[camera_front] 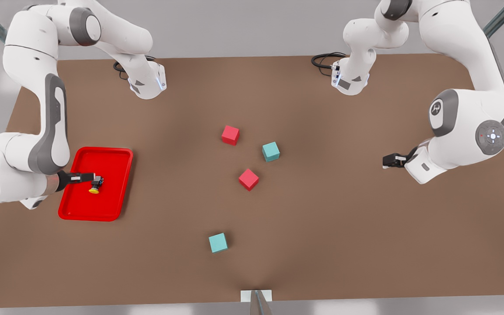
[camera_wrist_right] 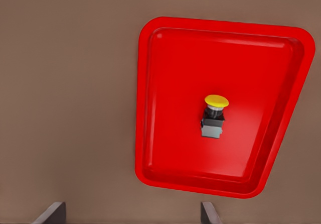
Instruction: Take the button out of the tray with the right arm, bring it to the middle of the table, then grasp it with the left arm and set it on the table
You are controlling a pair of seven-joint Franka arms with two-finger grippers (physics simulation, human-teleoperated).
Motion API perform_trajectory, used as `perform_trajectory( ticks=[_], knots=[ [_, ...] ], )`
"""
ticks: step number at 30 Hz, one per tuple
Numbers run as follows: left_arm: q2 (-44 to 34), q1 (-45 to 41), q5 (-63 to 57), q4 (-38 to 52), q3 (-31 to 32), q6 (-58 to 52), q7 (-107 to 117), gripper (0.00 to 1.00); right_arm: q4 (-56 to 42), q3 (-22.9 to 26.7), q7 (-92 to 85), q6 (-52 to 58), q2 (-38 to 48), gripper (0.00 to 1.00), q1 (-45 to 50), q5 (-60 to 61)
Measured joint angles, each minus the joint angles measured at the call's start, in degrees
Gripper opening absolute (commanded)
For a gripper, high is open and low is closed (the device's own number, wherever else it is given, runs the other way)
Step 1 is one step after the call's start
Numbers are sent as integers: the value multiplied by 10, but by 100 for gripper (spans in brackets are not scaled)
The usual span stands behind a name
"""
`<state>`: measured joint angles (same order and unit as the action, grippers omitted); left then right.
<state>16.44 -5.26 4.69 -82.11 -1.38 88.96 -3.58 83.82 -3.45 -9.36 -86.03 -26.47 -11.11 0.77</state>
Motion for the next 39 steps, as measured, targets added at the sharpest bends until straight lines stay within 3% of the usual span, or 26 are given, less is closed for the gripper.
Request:
perform_trajectory(
  ticks=[4,10,13,16,19,27,33,39],
  knots=[
    [20,-5,-2,1,0,4,-1,100,20,0,-4,-22,-32,100,-18,-11],
    [37,-7,-5,0,0,21,-1,100,129,-15,-31,-151,-36,100,-74,-14],
    [37,-13,-12,0,0,25,-1,100,236,-169,-54,-235,25,100,-272,-13],
    [41,-15,-16,-3,0,30,-1,100,279,-219,-78,-297,62,100,-333,-16],
    [47,-15,-17,-4,0,37,-1,100,335,-227,-98,-360,94,100,-333,-19],
    [74,-17,-18,-2,0,57,0,100,344,-226,-91,-435,58,100,-265,-69],
    [83,-21,-18,-5,0,69,0,100,409,-227,-42,-470,107,100,-293,-87],
    [86,-23,-18,-5,0,74,0,100,429,-226,-7,-525,76,100,-296,-99]
  ],
)
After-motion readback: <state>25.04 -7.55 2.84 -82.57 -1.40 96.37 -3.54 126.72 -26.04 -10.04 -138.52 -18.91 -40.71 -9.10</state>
